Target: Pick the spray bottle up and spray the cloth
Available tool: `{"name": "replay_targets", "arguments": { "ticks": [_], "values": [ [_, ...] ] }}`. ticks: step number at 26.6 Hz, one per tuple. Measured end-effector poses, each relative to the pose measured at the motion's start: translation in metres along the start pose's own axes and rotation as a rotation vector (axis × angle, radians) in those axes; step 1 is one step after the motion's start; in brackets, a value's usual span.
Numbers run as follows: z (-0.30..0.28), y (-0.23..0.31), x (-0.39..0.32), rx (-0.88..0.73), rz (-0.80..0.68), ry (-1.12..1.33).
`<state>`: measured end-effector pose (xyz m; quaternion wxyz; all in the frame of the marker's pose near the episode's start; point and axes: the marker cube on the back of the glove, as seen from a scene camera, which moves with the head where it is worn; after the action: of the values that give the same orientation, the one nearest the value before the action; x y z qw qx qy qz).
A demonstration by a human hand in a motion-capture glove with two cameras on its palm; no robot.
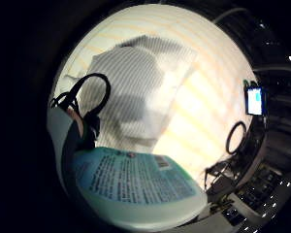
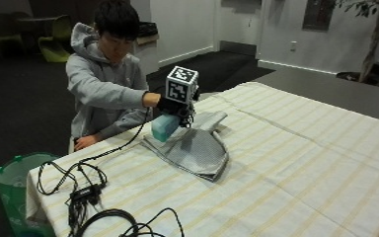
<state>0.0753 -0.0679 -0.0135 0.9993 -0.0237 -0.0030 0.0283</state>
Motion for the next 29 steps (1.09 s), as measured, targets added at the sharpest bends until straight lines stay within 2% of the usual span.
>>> {"name": "replay_targets", "arguments": {
  "ticks": [6,18,29],
  "values": [
    [-0.017,0.008,-0.009,0.024,-0.008,0.013],
    [0.032,0.005,-0.019,-0.007,-0.021,-0.042],
    [-0.011,0.033,-0.034,0.099,-0.077,-0.035]
  ]
}}
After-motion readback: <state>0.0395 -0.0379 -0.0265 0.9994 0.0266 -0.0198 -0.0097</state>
